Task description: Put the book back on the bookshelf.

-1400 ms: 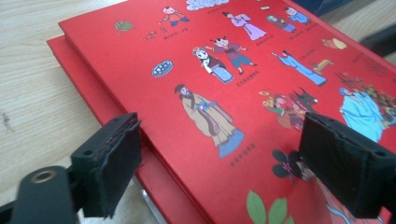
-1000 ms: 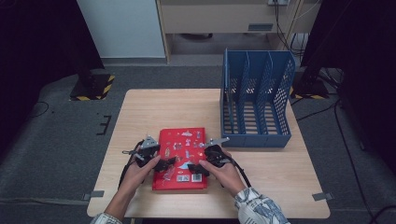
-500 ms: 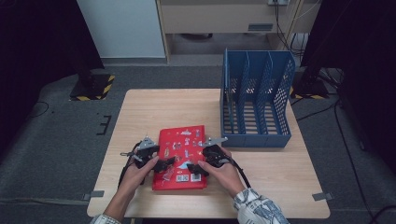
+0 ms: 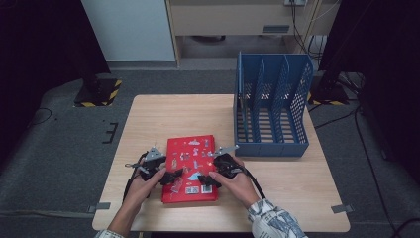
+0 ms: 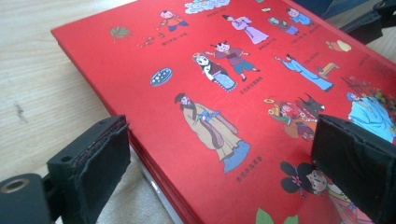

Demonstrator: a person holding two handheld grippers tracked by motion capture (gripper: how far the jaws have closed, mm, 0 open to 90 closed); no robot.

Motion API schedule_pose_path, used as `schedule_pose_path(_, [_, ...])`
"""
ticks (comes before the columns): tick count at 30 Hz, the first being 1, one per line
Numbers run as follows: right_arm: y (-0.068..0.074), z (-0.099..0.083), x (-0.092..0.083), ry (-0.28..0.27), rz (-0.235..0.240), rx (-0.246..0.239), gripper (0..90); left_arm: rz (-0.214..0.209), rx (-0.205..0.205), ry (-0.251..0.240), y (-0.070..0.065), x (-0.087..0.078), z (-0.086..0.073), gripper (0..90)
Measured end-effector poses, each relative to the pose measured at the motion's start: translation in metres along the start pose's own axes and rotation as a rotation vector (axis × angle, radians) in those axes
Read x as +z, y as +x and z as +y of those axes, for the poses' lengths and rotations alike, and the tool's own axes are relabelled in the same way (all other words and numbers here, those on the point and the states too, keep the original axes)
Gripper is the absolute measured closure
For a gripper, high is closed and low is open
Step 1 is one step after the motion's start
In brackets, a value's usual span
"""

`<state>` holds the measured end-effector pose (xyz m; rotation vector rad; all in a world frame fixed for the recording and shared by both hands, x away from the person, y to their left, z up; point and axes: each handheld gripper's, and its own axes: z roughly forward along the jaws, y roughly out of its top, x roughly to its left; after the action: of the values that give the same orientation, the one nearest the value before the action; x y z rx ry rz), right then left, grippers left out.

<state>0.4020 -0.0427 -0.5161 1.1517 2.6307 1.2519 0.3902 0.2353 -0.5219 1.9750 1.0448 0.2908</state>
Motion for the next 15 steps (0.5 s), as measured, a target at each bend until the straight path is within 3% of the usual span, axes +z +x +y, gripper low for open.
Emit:
schedule_pose_path(11, [0.000,-0.007,-0.005,-0.025,-0.002,0.031,7.4,-0.004,-0.008,0.000,0.003,-0.001,0.001,5.6])
schedule_pose_path(15, [-0.003,-0.007,-0.013,-0.048,-0.053,0.024,7.9,0.000,-0.003,-0.001,0.003,-0.001,0.002,6.3])
